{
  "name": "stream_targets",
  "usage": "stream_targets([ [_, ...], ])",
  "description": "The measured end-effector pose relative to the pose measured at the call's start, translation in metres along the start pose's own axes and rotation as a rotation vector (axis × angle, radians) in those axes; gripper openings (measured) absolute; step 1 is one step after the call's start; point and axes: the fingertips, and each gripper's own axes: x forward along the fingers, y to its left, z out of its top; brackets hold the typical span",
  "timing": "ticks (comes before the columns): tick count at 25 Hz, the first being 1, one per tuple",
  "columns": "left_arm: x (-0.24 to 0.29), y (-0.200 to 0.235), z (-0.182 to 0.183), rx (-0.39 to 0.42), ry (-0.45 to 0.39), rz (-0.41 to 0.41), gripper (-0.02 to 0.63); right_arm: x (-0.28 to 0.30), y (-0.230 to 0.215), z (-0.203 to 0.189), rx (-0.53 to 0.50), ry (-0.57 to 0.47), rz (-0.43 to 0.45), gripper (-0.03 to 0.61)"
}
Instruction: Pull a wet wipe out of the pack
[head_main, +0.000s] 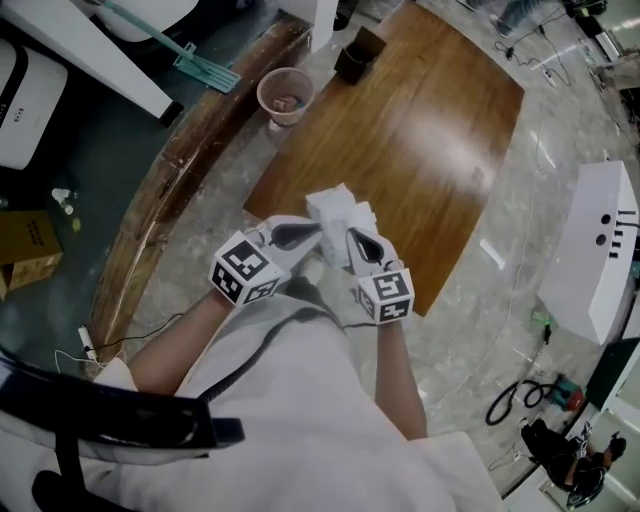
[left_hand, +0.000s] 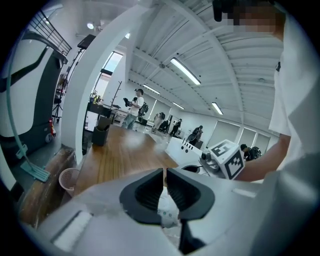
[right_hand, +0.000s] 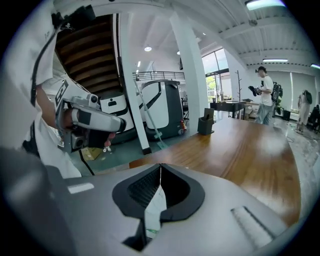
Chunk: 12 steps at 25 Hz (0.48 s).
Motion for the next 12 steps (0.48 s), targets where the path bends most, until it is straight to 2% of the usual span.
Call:
stream_targets([
  [6,0.000,0.003,-0.011,-0.009,-0.006,0.071,0.025,0.016,0.003,-0.017,-0.019,0.039,0.069,0.025],
  [12,-0.001,0.007,-0.028,-0.019,0.028,0.106,0.018,0.024,0.002,-0.032,-0.009,0.066,0.085,0.058],
])
